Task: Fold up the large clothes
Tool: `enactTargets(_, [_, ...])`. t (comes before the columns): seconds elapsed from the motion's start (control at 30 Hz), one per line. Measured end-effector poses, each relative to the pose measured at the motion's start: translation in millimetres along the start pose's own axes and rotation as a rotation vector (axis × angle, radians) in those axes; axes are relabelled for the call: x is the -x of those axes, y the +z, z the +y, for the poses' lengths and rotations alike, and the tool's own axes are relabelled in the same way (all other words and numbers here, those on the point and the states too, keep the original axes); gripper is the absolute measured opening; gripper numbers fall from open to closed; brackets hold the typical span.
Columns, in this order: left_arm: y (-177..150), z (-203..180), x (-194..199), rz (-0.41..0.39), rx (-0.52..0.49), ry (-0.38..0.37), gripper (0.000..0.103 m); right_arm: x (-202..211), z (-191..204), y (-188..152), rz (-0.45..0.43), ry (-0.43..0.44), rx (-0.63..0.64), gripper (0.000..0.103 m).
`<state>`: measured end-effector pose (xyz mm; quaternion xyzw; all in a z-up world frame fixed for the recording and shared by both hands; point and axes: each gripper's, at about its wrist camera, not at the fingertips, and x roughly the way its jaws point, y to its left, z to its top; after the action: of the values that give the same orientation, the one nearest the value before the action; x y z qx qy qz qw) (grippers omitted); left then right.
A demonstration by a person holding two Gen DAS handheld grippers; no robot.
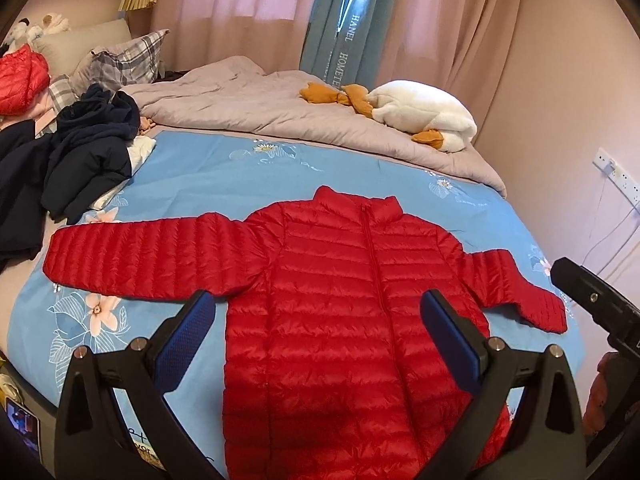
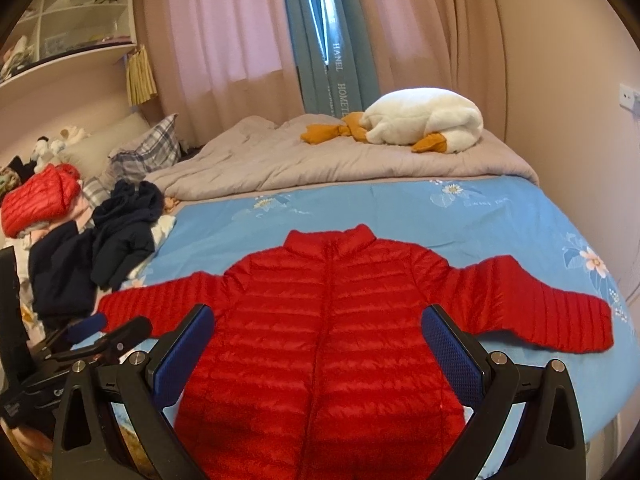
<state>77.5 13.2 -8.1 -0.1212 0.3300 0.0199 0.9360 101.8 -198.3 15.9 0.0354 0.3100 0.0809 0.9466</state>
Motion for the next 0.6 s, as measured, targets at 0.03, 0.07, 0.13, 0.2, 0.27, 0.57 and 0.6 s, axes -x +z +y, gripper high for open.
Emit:
enactTargets(0.03, [-0.4, -0.3, -0.7, 0.003, -0.002, 0.002, 0.102, -0.5, -0.5, -0.4, 0.001, -0.001, -0.003, 0.102])
enactTargets(0.07, [-0.6, -0.4, -1.6, 0.006, -0.002, 0.003, 0.102, -1.3, -1.5, -0.7, 0.003, -0.003, -0.008, 0.102])
enactTargets(0.13, [-1.4, -0.1, -2.5, 0.01, 0.001, 0.002, 0.102, -1.9, -4.0, -1.1, 0.006, -0.004, -0.013, 0.102])
enactTargets(0.2, [-1.7, -0.1, -4.0, 0.014, 0.003, 0.006, 0.102, -2.5, -5.6, -1.7, 0.007, -0.007, -0.015, 0.102])
enactTargets(0.27, [-2.1, -0.1, -4.7, 0.016, 0.003, 0.007, 0.102, -2.4, -6.3, -2.3, 0.005, -0.009, -0.017, 0.102])
enactTargets(0.57, [-4.6, -2.5, -7.2, 0.024, -0.007, 0.019, 0.102, -3.6, -15.1, -5.2, 0.005, -0.011, -0.035, 0.102])
enactTargets(0.6, [-4.8, -3.2, -8.0, 0.024, -0.008, 0.021, 0.102, -3.5, -16.2, -5.4, 0.005, -0.01, -0.037, 0.102])
